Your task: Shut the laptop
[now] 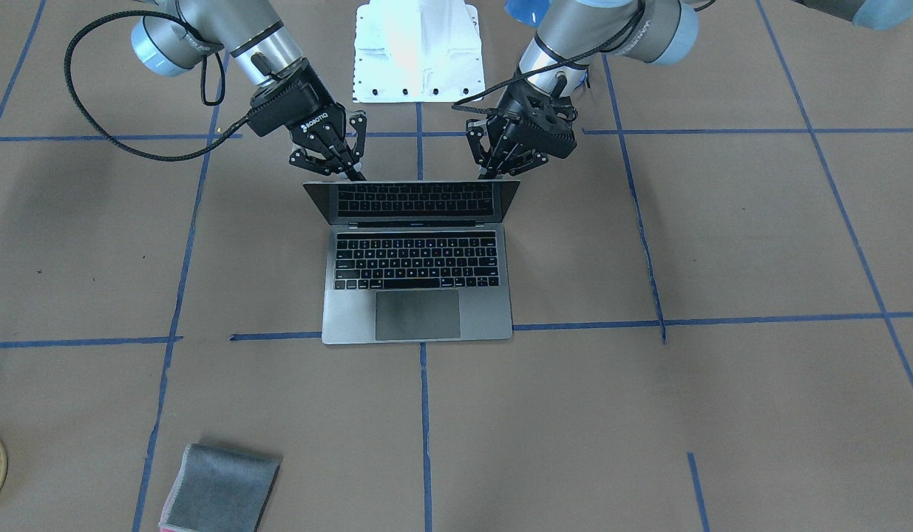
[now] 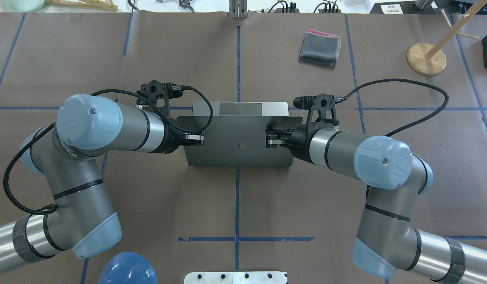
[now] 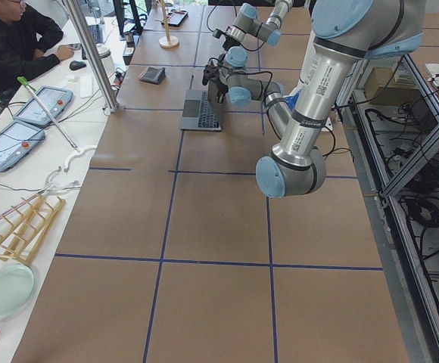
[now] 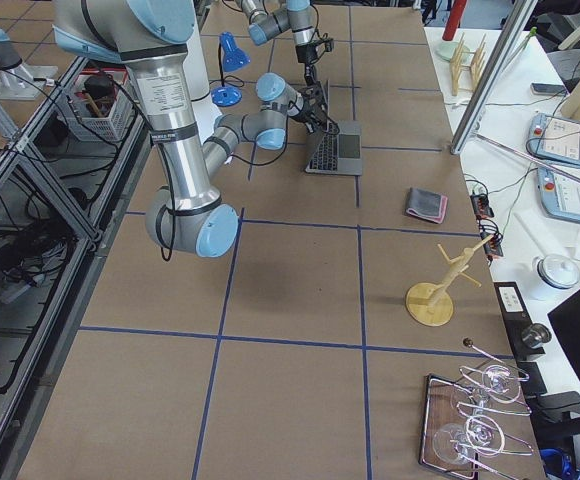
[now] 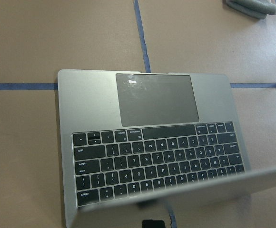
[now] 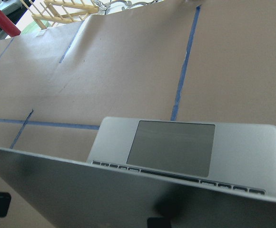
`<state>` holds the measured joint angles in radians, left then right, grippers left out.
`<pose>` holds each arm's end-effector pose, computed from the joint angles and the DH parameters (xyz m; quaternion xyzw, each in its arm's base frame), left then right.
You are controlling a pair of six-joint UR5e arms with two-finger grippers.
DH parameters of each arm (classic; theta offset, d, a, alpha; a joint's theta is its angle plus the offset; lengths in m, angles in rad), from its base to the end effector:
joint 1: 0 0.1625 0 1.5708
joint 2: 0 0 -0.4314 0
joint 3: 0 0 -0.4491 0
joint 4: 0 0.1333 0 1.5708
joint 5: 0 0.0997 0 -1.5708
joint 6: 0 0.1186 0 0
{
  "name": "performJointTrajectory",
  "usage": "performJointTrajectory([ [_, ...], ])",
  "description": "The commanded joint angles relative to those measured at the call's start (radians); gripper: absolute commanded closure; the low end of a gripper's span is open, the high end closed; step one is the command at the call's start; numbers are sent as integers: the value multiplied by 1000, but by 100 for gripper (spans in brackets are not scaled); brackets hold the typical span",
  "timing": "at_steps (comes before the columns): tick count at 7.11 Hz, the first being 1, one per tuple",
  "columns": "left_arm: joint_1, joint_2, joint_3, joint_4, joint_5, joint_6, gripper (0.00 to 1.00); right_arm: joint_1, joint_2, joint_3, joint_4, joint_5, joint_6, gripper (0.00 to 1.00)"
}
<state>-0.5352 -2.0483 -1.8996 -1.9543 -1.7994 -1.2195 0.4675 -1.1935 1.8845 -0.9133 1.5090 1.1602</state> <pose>0.5078 -0.4248 0.1719 0.1535 0.5435 -0.0119 0.8252 -0.5101 -0.4151 0.2062 0.2871 -0.5546 0.0415 0.7799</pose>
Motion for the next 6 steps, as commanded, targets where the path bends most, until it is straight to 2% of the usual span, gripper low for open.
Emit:
performJointTrajectory([
  [1,-2,-1,2,0,0,0,100,43,83,-69,-64,8,-1,100],
  [2,-8,-3,11,0,0,0,100,51,95,-91,-64,8,-2,100],
  [4,-32,-71,123,-6,2,35,100,62,118,-132,-64,10,-4,100],
  [6,-64,-104,191,-8,2,46,100,65,130,-165,-64,13,-5,100],
])
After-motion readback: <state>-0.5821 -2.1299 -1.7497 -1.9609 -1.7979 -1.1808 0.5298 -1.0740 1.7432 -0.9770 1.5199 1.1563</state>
